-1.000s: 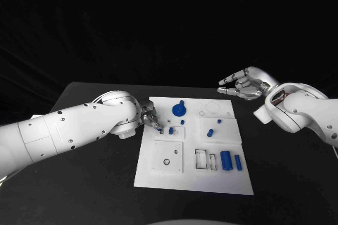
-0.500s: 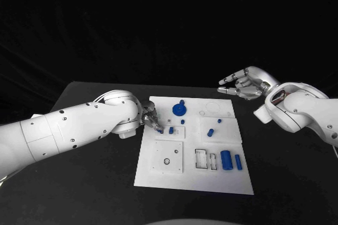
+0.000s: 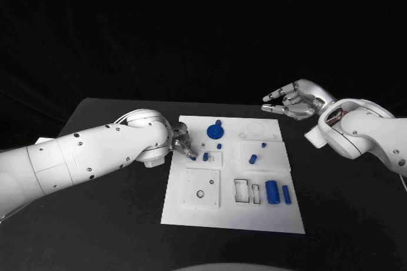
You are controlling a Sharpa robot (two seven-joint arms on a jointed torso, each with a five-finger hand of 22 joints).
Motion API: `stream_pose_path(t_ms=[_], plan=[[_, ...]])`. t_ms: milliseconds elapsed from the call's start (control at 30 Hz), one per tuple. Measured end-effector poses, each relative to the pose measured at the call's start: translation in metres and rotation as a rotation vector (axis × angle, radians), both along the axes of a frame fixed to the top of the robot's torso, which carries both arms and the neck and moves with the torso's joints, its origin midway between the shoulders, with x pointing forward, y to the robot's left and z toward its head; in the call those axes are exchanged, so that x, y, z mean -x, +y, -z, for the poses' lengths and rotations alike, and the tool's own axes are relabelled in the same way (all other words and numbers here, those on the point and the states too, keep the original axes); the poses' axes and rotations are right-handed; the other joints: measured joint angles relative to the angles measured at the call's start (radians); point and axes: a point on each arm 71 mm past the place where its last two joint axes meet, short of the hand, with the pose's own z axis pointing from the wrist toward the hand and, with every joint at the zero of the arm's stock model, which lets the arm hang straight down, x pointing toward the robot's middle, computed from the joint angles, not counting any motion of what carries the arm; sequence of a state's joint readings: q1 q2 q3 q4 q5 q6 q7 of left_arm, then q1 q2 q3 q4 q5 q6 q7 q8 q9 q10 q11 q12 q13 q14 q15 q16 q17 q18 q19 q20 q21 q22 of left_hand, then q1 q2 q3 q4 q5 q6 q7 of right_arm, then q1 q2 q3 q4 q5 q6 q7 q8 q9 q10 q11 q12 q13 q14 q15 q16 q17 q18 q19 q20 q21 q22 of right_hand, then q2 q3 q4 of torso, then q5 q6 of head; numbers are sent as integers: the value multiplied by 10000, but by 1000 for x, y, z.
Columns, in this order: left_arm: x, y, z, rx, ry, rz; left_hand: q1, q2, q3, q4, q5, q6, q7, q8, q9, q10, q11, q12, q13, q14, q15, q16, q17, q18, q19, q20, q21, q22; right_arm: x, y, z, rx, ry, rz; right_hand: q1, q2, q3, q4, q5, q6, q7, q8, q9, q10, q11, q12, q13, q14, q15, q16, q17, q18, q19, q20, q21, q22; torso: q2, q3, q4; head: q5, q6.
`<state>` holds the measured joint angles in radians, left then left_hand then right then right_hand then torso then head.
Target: Assemble the parts on the task board
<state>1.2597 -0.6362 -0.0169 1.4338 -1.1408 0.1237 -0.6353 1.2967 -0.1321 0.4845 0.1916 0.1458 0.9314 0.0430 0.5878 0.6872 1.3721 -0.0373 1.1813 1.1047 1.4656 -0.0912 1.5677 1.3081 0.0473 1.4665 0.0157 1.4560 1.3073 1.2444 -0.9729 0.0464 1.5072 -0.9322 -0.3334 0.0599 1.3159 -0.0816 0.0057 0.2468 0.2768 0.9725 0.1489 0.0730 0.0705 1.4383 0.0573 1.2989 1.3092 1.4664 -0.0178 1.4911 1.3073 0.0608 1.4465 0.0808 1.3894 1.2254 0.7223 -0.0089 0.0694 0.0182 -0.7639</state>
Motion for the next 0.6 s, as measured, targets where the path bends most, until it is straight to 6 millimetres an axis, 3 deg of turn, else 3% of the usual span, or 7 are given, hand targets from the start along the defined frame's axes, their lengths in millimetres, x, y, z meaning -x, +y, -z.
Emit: stream_pose_path(t_ms=[433, 600], plan=[[1, -1, 0, -82, -4, 37, -1, 0, 30, 26, 5, 1, 1, -14, 33, 28, 16, 15, 39, 0, 0, 0, -1, -1, 0, 0, 0, 0, 0, 0, 0, 3, 8, -8, -2, 2, -29, 29, 0, 0, 0, 0, 0, 0, 0, 0, 0, 0, 0, -41, 7, 0, 0, 0, 0, 0, -3, 1, 2, -8, -22], [1, -2, 0, -120, 32, 31, -276, -168, 210, -17, 434, 16, 16, 105, 63, 93, -20, 75, 78, 0, 0, 0, -2, 0, 0, 0, 4, 0, 0, 0, 0, 4, 12, -14, -43, 43, -28, 29, 0, 0, 0, 0, 0, 0, 0, 0, 0, 0, 0, -41, 7, 0, 0, 0, 0, 0, -6, 1, 8, -7, -35]])
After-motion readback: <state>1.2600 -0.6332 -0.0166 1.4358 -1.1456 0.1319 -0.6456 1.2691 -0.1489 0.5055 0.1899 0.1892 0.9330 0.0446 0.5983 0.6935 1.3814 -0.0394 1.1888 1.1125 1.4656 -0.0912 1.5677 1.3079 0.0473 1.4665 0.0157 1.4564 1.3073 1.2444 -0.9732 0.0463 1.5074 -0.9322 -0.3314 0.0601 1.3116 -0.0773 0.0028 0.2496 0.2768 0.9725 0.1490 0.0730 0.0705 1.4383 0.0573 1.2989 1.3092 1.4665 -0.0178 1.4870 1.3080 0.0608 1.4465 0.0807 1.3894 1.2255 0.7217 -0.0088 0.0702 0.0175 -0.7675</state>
